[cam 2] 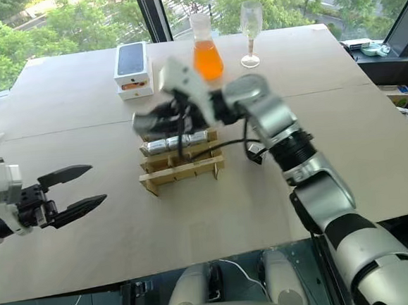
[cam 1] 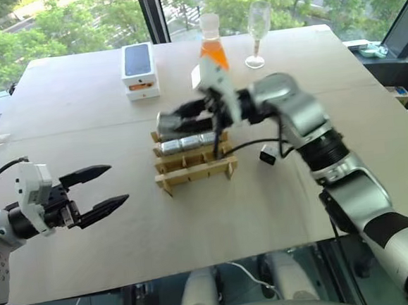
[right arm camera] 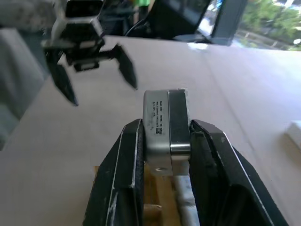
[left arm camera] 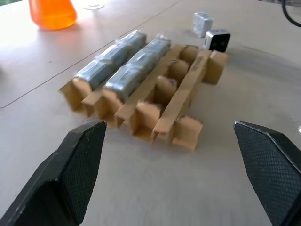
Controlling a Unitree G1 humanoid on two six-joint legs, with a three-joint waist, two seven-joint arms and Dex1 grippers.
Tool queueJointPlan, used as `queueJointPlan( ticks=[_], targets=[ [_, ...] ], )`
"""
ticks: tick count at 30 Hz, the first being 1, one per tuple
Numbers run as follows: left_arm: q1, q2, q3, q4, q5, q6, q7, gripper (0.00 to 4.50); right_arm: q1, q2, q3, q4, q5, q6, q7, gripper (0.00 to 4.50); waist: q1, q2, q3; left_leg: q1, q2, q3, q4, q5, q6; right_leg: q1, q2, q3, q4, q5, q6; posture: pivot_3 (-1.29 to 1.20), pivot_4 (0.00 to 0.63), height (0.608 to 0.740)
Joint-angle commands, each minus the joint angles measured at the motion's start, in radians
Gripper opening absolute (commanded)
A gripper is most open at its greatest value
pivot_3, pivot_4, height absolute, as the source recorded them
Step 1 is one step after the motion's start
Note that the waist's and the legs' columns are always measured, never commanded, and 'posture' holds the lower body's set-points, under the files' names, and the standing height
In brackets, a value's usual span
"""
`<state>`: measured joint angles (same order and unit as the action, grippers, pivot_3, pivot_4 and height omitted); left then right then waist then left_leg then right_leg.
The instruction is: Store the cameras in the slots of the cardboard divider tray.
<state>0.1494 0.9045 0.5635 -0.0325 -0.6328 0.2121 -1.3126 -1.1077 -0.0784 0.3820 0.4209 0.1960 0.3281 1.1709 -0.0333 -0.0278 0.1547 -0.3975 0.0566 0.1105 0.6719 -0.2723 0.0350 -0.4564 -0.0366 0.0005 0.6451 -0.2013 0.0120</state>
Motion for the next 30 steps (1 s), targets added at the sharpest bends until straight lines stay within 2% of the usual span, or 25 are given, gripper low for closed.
queueJointPlan(
  ticks=[1,5,11,30],
  targets=[
    [0.036,-0.012,0.059,-0.055,-0.016,-0.016,0.004,4.5,-0.02,0.059,0.023,0.057,-0.027,-0.061,0.003,0.79,-0.001,0.0,0.0,-0.001,0.0,0.0,0.0,0.0,0.0,0.0,0.0,0.0,0.0,0.0,0.0,0.0,0.15,0.74],
    [0.07,-0.032,0.076,-0.105,-0.027,-0.003,0.025,4.5,-0.028,0.111,0.046,0.167,-0.082,-0.155,-0.004,0.79,-0.003,0.0,0.0,-0.002,0.0,-0.004,0.0,0.0,-0.001,0.0,-0.001,-0.003,0.0,0.0,0.0,0.0,0.15,0.74],
    [0.1,-0.04,0.098,-0.139,-0.042,0.012,0.043,4.5,-0.036,0.115,0.049,0.302,-0.141,-0.265,0.029,0.79,-0.008,0.0,0.0,-0.002,0.0,-0.005,0.0,0.001,-0.002,0.0,0.0,-0.004,0.002,0.0,0.0,0.0,0.15,0.74],
    [0.118,-0.053,0.096,-0.187,-0.067,0.033,0.08,4.5,-0.079,0.154,0.023,0.535,-0.253,-0.491,-0.007,0.79,-0.01,0.0,0.0,-0.001,0.001,-0.006,0.0,0.001,-0.002,0.0,0.0,-0.004,0.003,0.0,-0.001,0.0,0.15,0.74]
  ],
)
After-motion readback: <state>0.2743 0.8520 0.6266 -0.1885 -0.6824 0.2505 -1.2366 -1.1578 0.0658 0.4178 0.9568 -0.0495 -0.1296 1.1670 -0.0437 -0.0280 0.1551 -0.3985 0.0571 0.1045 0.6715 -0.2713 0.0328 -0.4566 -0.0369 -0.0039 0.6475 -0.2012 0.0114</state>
